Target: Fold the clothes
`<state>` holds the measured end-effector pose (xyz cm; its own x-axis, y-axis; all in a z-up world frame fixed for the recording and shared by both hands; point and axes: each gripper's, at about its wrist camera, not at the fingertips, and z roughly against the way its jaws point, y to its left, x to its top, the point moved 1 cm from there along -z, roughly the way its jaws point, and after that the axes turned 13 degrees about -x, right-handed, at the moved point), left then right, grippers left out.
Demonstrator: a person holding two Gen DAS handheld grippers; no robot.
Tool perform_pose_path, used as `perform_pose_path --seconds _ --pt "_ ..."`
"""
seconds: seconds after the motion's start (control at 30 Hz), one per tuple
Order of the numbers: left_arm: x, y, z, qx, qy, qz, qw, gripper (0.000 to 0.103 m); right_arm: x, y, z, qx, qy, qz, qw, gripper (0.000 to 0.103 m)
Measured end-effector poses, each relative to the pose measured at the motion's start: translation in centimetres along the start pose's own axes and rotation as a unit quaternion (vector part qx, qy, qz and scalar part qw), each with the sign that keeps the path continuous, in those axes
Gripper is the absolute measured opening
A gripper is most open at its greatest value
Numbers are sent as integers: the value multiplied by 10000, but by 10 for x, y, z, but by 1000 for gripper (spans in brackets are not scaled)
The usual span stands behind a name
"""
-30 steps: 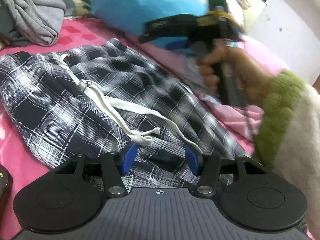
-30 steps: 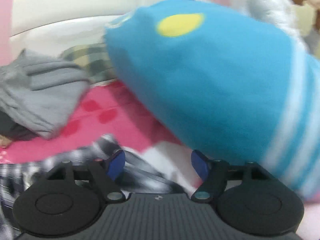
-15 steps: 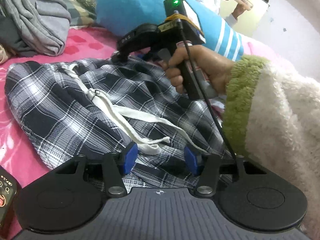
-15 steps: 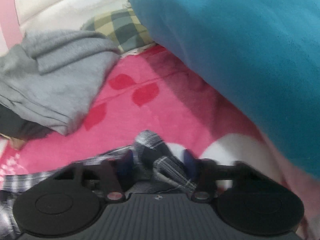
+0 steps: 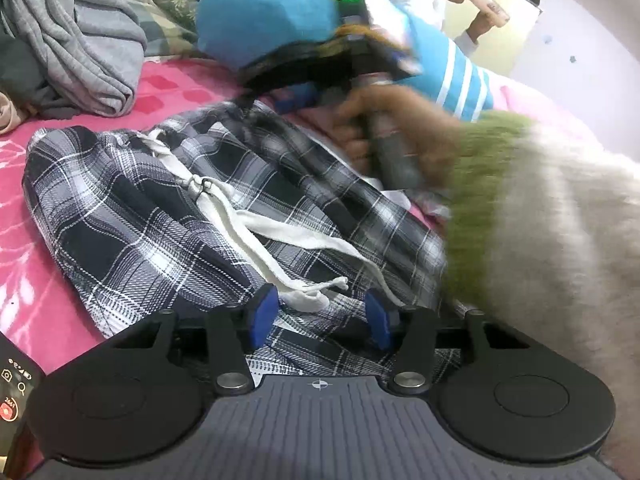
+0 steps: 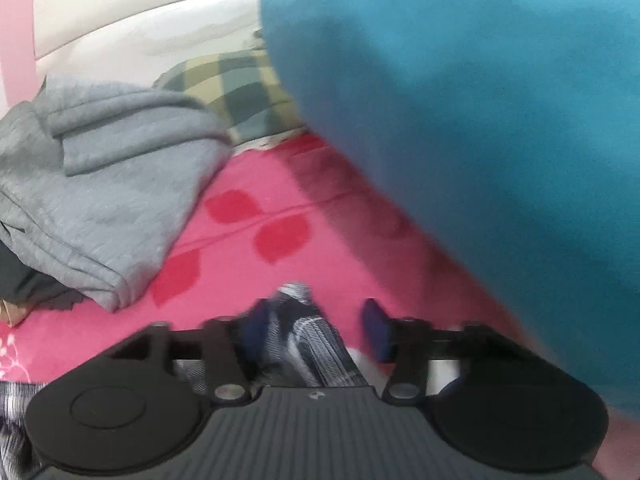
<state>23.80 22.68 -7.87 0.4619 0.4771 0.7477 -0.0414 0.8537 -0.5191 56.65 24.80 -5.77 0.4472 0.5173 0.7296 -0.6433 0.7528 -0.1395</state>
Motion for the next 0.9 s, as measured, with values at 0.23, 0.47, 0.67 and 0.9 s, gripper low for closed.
perform_pose_path --seconds 0.23,0.47,0.67,0.9 --pt "6 -8 17 -260 -381 -74 9989 51 -33 -74 120 -555 51 -428 9975 62" --pt "2 -11 -5 -723 62 72 9973 51 -107 -111 148 -825 643 -665 9923 59" --pt "2 -5 -17 -437 121 101 9989 50 -137 -119 108 -556 1043 -889 9890 33" --pt "3 -1 -18 -187 78 81 9998 47 -135 -99 113 -964 654 -314 9927 1"
